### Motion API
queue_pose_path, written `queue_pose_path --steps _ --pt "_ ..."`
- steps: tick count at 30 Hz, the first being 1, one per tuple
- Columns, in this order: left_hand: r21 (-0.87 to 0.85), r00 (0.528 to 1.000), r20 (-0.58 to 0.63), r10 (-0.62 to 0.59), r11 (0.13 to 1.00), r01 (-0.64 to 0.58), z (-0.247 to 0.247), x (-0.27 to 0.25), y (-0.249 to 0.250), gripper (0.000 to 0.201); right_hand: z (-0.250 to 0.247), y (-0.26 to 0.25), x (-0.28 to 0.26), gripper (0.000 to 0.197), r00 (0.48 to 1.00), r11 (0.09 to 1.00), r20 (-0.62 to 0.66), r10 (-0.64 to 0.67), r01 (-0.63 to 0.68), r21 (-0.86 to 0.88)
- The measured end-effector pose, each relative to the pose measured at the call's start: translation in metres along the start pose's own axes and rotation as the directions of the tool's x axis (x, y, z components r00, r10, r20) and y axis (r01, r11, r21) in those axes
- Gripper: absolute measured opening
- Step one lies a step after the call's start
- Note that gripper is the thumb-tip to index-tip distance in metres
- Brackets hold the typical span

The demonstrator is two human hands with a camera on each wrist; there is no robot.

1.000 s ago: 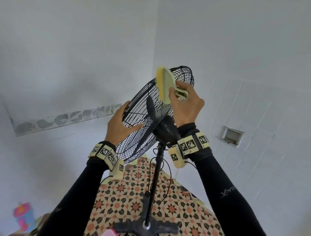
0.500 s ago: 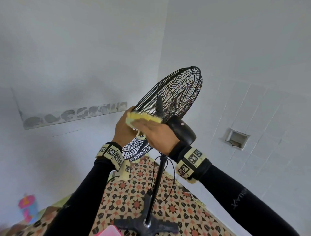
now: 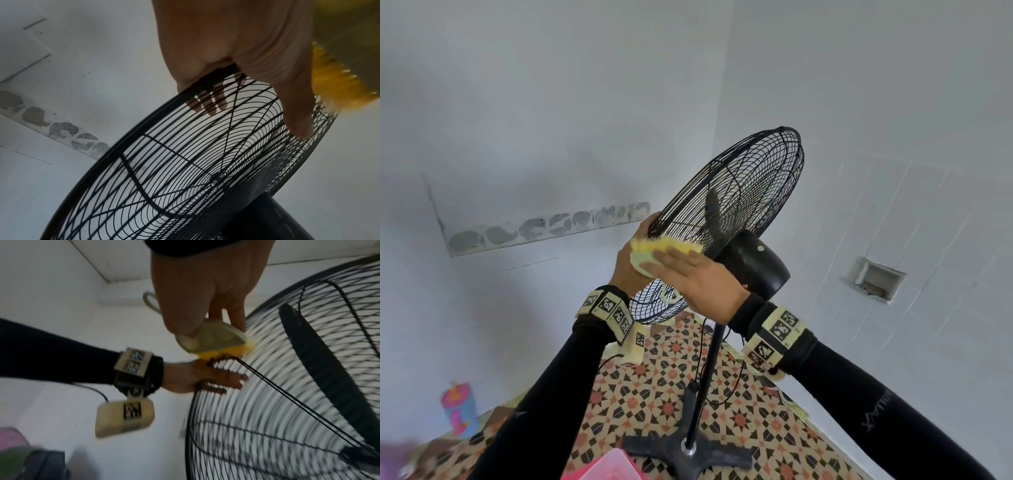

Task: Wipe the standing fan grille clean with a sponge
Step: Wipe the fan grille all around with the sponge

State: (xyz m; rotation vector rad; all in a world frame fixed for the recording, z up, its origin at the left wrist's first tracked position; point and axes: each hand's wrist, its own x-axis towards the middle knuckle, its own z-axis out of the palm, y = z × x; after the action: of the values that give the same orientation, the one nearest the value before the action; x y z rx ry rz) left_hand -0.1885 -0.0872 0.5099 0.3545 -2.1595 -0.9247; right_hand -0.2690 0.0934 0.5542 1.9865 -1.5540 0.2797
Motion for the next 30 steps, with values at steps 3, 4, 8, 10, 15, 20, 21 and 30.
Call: queue_pose_path --steps 3,4,8,10,15,20,21,30 --pt "-0.008 0.995 -0.048 -0.087 0.996 0.087 -0.002 0.0 -0.001 0.067 -0.021 0.01 0.008 0.081 0.957 0.97 -0.218 0.189 -0.148 0.191" --pt "-0.015 0.995 -0.059 -0.075 0.997 0.074 -0.002 0.001 -0.002 0.089 -0.029 0.022 0.011 0.082 0.895 0.947 -0.334 0.295 -0.228 0.225" --pt "-0.018 0.995 -0.092 -0.046 0.999 0.044 0.0 0.001 0.003 0.11 -0.026 0.049 0.006 0.082 0.823 0.936 -0.459 0.336 -0.345 0.067" --pt "-0.011 0.994 -0.106 -0.04 0.999 0.039 0.002 0.001 0.001 0.102 -0.007 0.033 -0.004 0.08 0.936 0.987 -0.32 0.151 -0.159 0.0" --pt "0.051 0.992 -0.122 0.044 0.998 -0.038 0.005 -0.004 -0.001 0.081 0.001 0.017 -0.022 0.069 0.977 0.98 -0.213 -0.016 0.058 0.191" --pt "-0.046 0.994 -0.086 -0.074 0.996 0.071 -0.002 0.003 0.01 0.103 -0.034 0.042 -0.017 0.023 0.614 0.872 -0.648 0.45 -0.145 0.468" --pt "-0.066 0.992 -0.094 -0.088 0.994 0.082 -0.002 0.005 0.014 0.095 -0.033 0.047 -0.017 0.019 0.587 0.835 -0.625 0.515 -0.178 0.52" --pt "-0.171 0.972 -0.17 -0.16 0.976 0.131 0.002 0.009 0.017 0.071 -0.013 0.054 -0.046 0.037 0.981 0.911 -0.191 0.006 0.073 0.406"
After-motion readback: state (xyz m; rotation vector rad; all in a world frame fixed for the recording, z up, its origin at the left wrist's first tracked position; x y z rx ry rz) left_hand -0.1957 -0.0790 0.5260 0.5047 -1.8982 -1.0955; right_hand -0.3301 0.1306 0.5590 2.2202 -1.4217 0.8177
